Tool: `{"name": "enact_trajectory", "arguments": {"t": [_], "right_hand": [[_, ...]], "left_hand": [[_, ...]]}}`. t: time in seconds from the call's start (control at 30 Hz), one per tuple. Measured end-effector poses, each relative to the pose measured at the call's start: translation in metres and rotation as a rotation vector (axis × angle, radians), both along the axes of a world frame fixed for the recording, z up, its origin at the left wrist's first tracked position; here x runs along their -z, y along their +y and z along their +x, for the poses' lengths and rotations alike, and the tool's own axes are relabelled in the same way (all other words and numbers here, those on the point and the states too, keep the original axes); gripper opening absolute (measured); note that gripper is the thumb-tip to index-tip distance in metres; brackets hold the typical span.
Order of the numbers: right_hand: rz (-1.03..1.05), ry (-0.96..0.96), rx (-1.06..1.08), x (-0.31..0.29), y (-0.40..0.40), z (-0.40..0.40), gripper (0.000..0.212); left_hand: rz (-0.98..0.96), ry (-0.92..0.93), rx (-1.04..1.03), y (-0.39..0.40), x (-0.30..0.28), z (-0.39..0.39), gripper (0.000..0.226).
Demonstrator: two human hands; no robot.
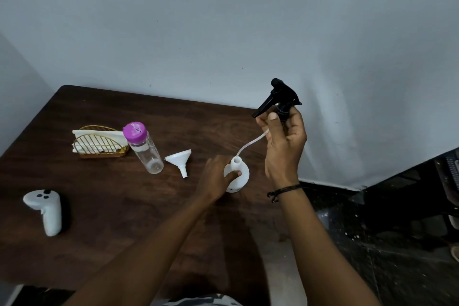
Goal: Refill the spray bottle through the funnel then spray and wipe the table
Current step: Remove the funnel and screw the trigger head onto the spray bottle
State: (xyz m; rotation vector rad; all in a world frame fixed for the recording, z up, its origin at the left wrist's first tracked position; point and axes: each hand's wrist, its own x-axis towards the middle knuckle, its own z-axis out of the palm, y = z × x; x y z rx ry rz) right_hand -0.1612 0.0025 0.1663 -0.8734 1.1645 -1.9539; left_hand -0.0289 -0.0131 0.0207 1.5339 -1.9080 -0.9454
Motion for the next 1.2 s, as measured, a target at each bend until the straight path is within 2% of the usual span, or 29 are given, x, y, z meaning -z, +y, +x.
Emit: {"name": "enact_trajectory", "arguments": {"t": [0.17,0.37,0.47,0.53,0.6,0.67,0.87,1.2], "right_hand": [[0.02,0.061,0.003,0.006,0.003,0.005,0.017],[0.103,0.117,-0.011,0.025,0.009,0.01,0.022],[0.199,0.208,-0.008,0.049,0.012,0.012,0.024],[0.271,0.262,-0.077,0.066,0.014,0.012,0.025],[0.347,0.316,-0.176,0.084,0.017,0.011,0.027],[0.401,0.388,-0.251,0.098,0.019,0.01,0.03],[0.44,0.459,-0.266,0.111,0.017,0.008,0.028],[0.482,0.476,-0.247,0.121,0.009,0.009,0.029]], "left_hand": [[0.023,0.008,-0.001,0.001,-0.002,-0.001,0.045],[0.039,0.032,-0.011,0.001,-0.004,0.0,0.042],[0.009,0.056,-0.003,0.003,-0.003,0.001,0.039],[0.009,0.047,0.002,0.003,-0.003,0.001,0.046],[0.032,0.034,-0.003,0.001,0.001,0.001,0.061],[0.054,0.077,-0.016,-0.001,0.006,0.0,0.065],[0.117,0.256,-0.109,0.002,-0.005,-0.003,0.04],[0.217,0.395,-0.157,-0.001,0.008,-0.004,0.031]]}}
